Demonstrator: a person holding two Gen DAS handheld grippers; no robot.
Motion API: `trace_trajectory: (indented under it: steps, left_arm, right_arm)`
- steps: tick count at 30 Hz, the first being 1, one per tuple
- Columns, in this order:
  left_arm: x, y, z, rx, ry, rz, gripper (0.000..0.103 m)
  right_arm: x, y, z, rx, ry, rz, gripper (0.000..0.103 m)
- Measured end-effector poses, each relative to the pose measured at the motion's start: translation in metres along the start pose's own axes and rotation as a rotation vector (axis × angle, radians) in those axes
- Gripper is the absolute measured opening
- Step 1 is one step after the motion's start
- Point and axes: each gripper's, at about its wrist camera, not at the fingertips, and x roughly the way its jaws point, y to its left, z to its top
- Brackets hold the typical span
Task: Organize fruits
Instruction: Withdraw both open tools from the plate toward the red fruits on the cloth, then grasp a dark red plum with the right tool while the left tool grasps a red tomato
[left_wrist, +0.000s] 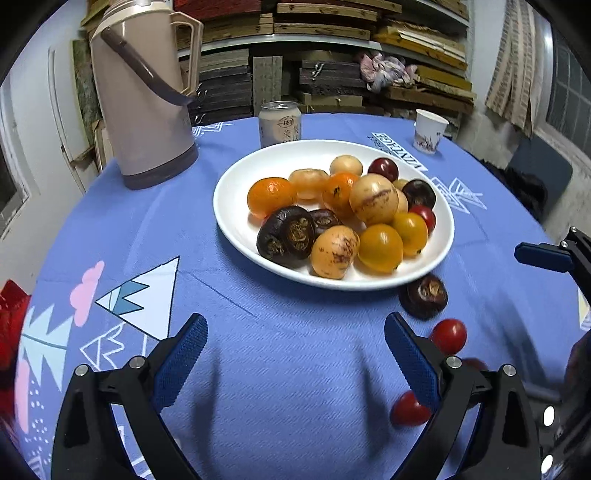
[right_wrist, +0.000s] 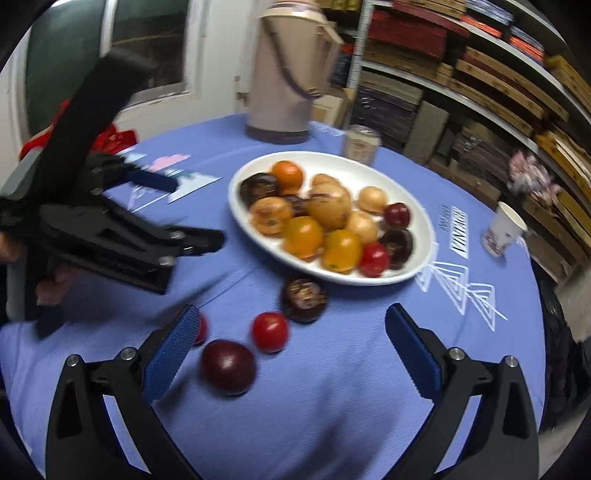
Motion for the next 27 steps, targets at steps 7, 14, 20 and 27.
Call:
trace_trajectory:
  steps: [7, 14, 20, 27]
  left_arm:
    - [0.004, 0.005, -0.002, -0.017, 0.033, -0.001, 0.097]
    - [0.009, 0.006, -0.005, -0.016, 0.054, 0.02, 0.097]
    - [0.008, 0.003, -0.006, 0.004, 0.05, 0.011, 0.097]
    - [0.008, 0.003, -0.007, 0.006, 0.056, -0.001, 0.097]
  right_arm:
    - [-0.004, 0.023, -0.007, -0.088, 0.017, 0.028, 0.098]
    - [0.001, 0.031, -0.014, -0.109, 0.051, 0.047, 0.098]
    - [0.008, 0.03, -0.016, -0.09, 0.089, 0.085, 0.06]
    - [0.023, 0.031, -0.022, -0.079, 0.153, 0.126, 0.048]
